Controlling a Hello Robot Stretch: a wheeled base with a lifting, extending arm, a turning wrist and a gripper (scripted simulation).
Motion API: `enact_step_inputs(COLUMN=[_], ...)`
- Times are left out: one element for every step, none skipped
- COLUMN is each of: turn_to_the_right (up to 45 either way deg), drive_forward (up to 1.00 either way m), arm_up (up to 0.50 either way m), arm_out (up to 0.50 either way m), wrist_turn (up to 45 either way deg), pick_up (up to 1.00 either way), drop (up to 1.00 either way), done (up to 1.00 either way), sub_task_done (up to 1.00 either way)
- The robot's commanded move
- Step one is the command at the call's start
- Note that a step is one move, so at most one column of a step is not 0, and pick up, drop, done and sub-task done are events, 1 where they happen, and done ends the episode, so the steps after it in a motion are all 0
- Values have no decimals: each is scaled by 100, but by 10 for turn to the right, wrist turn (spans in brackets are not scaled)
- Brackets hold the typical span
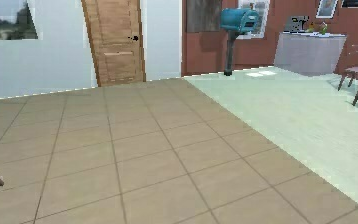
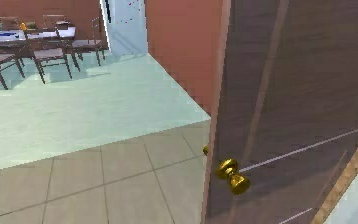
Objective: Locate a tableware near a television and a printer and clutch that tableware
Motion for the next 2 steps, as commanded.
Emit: enact_step_inputs(turn_to_the_right=[0,450], drive_forward=[30,0], arm_up=[0,0], arm_out=[0,0], wrist_turn=[0,0], pick_up=[0,0], drop=[0,0], done=[0,0], sub_task_done=[0,0])
